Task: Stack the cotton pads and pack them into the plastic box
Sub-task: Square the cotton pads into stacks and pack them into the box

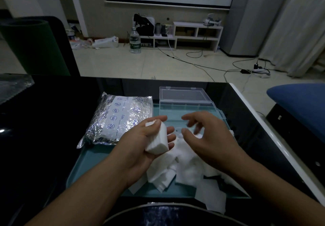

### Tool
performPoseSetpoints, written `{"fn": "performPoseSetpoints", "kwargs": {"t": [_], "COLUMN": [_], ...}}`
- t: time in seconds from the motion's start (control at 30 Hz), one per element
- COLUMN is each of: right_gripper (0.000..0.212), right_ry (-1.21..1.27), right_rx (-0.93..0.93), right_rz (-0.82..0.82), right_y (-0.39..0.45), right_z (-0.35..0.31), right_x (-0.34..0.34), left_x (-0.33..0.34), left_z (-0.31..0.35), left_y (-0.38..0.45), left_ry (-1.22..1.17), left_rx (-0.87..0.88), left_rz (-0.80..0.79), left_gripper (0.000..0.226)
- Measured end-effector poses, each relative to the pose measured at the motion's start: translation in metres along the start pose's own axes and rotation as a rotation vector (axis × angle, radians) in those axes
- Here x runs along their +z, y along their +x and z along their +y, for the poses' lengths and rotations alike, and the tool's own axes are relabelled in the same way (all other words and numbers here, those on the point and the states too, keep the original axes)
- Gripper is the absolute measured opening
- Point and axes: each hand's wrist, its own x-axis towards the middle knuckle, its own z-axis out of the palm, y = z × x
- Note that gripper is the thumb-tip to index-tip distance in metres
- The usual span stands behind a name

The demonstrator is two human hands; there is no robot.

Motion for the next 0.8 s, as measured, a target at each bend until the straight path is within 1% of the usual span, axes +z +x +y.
{"fn": "performPoseSetpoints", "kwargs": {"t": [0.03,0.1,0.17,0.23,0.37,0.53,0.67,0.8], "right_gripper": [0.045,0.064,0.083,0.091,0.091,0.093,0.099,0.097], "right_ry": [0.072,0.174,0.194,0.188,0.239,0.263,0.326,0.365], "right_rx": [-0.065,-0.149,-0.196,-0.206,-0.189,-0.2,-0.186,-0.17], "right_rz": [-0.035,-0.16,-0.247,-0.267,-0.238,-0.25,-0.273,-0.257], "right_y": [-0.002,-0.007,-0.01,-0.012,-0.009,-0.01,-0.011,-0.011], "right_z": [-0.003,-0.011,-0.013,-0.012,-0.011,-0.013,-0.016,-0.019], "right_x": [-0.003,-0.008,-0.008,-0.004,-0.003,-0.003,-0.003,-0.003], "left_x": [0.0,0.001,0.001,0.001,0.003,0.004,0.005,0.006], "left_z": [-0.001,-0.001,-0.002,-0.002,-0.002,-0.003,-0.003,-0.004], "left_y": [0.0,0.0,-0.001,-0.002,-0.003,-0.002,-0.003,-0.004], "left_ry": [0.002,0.005,0.006,0.014,0.0,0.011,0.013,0.006], "left_rx": [-0.004,-0.016,-0.033,-0.047,-0.08,-0.057,-0.059,-0.083], "left_rz": [-0.012,-0.041,-0.082,-0.126,-0.139,-0.098,-0.078,-0.083], "left_gripper": [0.021,0.023,0.027,0.03,0.043,0.036,0.038,0.039]}}
